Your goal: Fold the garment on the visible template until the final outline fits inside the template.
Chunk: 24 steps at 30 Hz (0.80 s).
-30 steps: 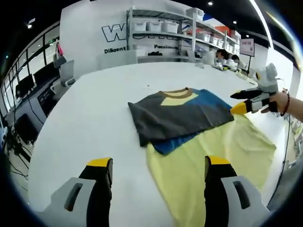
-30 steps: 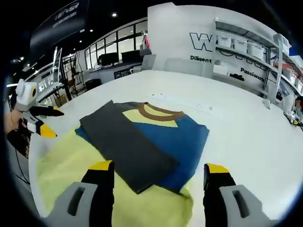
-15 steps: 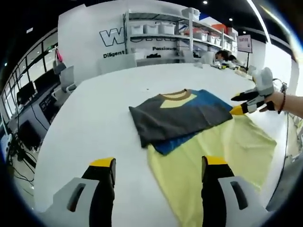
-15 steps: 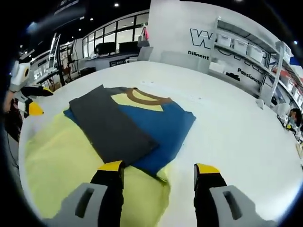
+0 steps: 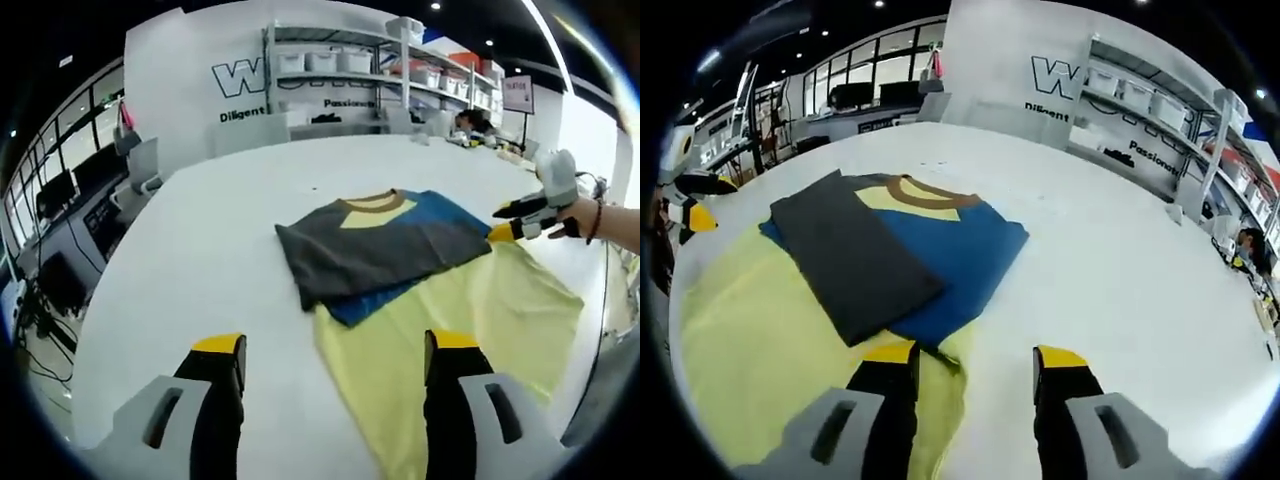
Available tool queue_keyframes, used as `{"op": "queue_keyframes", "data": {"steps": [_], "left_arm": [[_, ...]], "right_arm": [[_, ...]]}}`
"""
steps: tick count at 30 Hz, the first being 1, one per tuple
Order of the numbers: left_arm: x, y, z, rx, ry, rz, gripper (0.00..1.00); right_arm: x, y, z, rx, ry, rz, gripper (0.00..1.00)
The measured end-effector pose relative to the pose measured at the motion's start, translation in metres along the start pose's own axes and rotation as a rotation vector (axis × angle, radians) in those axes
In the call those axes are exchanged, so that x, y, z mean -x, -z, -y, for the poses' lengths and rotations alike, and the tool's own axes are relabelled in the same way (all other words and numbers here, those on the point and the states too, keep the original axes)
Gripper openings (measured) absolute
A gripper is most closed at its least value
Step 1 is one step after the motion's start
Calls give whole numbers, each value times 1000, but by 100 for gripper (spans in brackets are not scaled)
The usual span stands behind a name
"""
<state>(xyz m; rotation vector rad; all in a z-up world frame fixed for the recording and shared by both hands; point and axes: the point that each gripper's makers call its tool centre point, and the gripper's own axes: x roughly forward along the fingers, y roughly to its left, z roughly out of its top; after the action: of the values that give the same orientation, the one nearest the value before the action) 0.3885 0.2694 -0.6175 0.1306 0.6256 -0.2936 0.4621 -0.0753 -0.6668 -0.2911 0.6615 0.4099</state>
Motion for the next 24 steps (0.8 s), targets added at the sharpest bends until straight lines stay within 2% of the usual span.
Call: {"op": "queue_keyframes", "data": {"steps": [10,12,16,20,21,24], "left_arm": [[1,-3,-2,-4,-8,7,73],[2,-3,-4,-2,-10,6,72],[2,-3,-5,-2,-11,5,71],[2,-8,-6,-6,-7,19,71],[2,-10,-5,4,-2,34,71],[2,-9,-5,-1,-3,23,71]], "right_arm": [[-2,-2,-3,71,4,-8,34],[-1,-3,-3,117,6,-6,31],[-3,-3,0,133,10,-7,19],[-3,-7,-8,140,-16,14,1],[-3,-8,-9,140,-19,17,0],[-2,-11,-8,133,-7,28,0]]}}
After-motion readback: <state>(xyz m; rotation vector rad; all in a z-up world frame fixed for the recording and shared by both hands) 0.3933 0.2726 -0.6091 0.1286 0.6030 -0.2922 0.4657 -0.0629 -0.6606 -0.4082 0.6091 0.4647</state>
